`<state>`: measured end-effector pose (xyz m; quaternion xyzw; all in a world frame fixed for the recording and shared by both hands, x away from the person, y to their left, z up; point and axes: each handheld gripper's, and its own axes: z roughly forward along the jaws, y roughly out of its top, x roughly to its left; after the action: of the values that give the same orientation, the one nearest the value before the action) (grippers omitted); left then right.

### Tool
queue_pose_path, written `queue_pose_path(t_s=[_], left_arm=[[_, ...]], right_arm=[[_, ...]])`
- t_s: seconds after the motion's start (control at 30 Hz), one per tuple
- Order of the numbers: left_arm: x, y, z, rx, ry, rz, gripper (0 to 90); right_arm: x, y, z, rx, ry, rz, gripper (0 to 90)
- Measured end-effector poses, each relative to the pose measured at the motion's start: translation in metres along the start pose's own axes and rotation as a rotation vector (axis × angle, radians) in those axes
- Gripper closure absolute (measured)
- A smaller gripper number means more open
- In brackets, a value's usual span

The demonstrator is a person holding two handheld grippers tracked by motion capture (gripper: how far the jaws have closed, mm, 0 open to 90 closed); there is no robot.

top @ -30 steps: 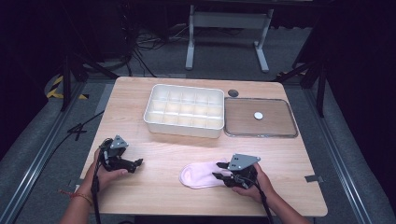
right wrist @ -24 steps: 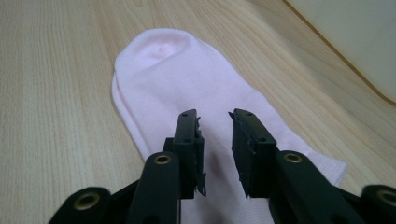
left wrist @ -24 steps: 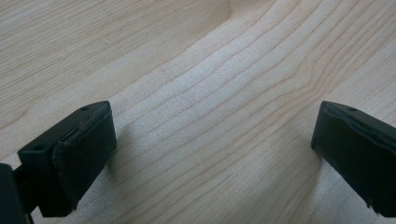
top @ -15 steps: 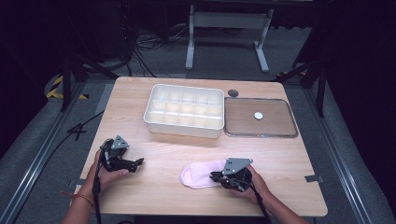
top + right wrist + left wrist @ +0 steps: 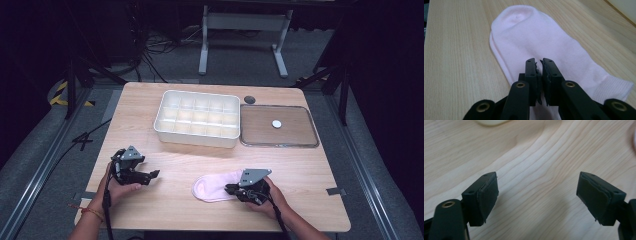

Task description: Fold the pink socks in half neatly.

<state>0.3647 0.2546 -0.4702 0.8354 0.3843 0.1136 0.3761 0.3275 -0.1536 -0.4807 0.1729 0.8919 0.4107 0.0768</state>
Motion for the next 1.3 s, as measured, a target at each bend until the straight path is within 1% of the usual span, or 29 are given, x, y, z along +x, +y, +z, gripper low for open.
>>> queue_pose_path(t_s=[0.03,0.07,0.13,0.2,0.23,0.27,0.3,0.33,0.37,0.43,0.5,0.6,0.63,0.67,0.7,0.73,0.83,0.87,0.9,0.97,1.07,1.1,1.2,1.27,1.3], left_arm=[[-0.005,0.003,0.0,-0.008,-0.02,0.001,19.5],[-0.009,0.005,0.002,-0.013,-0.028,0.007,19.9],[-0.021,0.01,0.005,-0.006,-0.044,0.03,20.8],[-0.03,0.015,0.008,-0.01,-0.057,0.053,22.2],[-0.036,0.018,0.01,-0.027,-0.074,0.063,22.3],[-0.039,0.02,0.011,-0.03,-0.079,0.076,22.6],[-0.044,0.022,0.012,-0.037,-0.088,0.074,23.4],[-0.048,0.024,0.014,-0.043,-0.099,0.084,23.9],[-0.054,0.027,0.017,-0.046,-0.111,0.084,24.2],[-0.063,0.03,0.022,-0.047,-0.131,0.082,24.8],[-0.071,0.033,0.027,-0.049,-0.145,0.091,25.4],[-0.084,0.038,0.034,-0.045,-0.163,0.102,26.3],[-0.088,0.04,0.037,-0.038,-0.162,0.113,26.9],[-0.091,0.041,0.04,-0.036,-0.171,0.108,27.8],[-0.094,0.041,0.043,-0.035,-0.178,0.111,28.1],[-0.096,0.042,0.046,-0.026,-0.178,0.125,28.4],[-0.1,0.042,0.05,-0.021,-0.185,0.127,30.1],[-0.102,0.043,0.053,-0.014,-0.181,0.134,30.1],[-0.104,0.043,0.057,-0.008,-0.185,0.133,30.5],[-0.107,0.043,0.061,0.004,-0.187,0.153,31.4],[-0.111,0.042,0.067,0.027,-0.176,0.18,31.5],[-0.111,0.04,0.07,0.04,-0.175,0.173,31.5],[-0.112,0.039,0.071,0.036,-0.174,0.178,31.2],[-0.112,0.039,0.072,0.033,-0.168,0.188,31.2],[-0.114,0.039,0.072,0.04,-0.156,0.202,31.0]], right_arm=[[0.0,0.0,0.0,0.0,-0.001,0.0,83.4],[0.0,0.0,0.0,0.001,-0.001,-0.001,83.4],[0.0,0.0,0.0,0.0,-0.006,-0.005,83.4],[0.001,0.0,0.0,0.001,-0.007,-0.007,83.4],[0.001,0.0,0.0,0.002,-0.005,-0.007,83.4],[0.001,0.0,0.0,0.002,-0.007,-0.007,83.5],[0.001,0.0,0.0,0.002,-0.007,-0.006,83.5],[0.001,0.0,0.0,0.002,-0.006,-0.006,83.5],[0.001,0.0,0.0,0.002,-0.006,-0.006,83.6],[0.001,0.0,0.0,0.002,-0.005,-0.006,83.6],[0.001,0.0,0.0,0.002,-0.006,-0.005,83.7],[0.001,0.0,0.0,0.002,-0.006,-0.007,83.7],[0.001,0.0,0.0,0.002,-0.006,-0.007,83.6],[0.001,0.0,0.0,0.002,-0.006,-0.007,83.7],[0.001,0.0,0.0,0.002,-0.006,-0.006,83.7],[0.001,0.0,0.0,0.002,-0.005,-0.006,83.6],[0.001,0.0,0.0,0.002,-0.004,-0.007,83.7],[0.001,0.0,0.0,0.002,-0.004,-0.007,83.7],[0.001,0.0,0.0,0.001,-0.004,-0.009,83.7],[0.001,0.0,0.0,0.002,-0.002,-0.01,83.6],[0.001,0.0,0.0,0.002,-0.003,-0.015,83.6],[0.001,0.0,0.0,0.002,-0.005,-0.016,83.7],[0.001,0.0,0.0,0.001,-0.003,-0.013,83.6],[0.001,0.0,0.0,0.001,-0.004,-0.013,83.6],[0.001,0.0,0.0,0.001,-0.003,-0.013,83.6]])
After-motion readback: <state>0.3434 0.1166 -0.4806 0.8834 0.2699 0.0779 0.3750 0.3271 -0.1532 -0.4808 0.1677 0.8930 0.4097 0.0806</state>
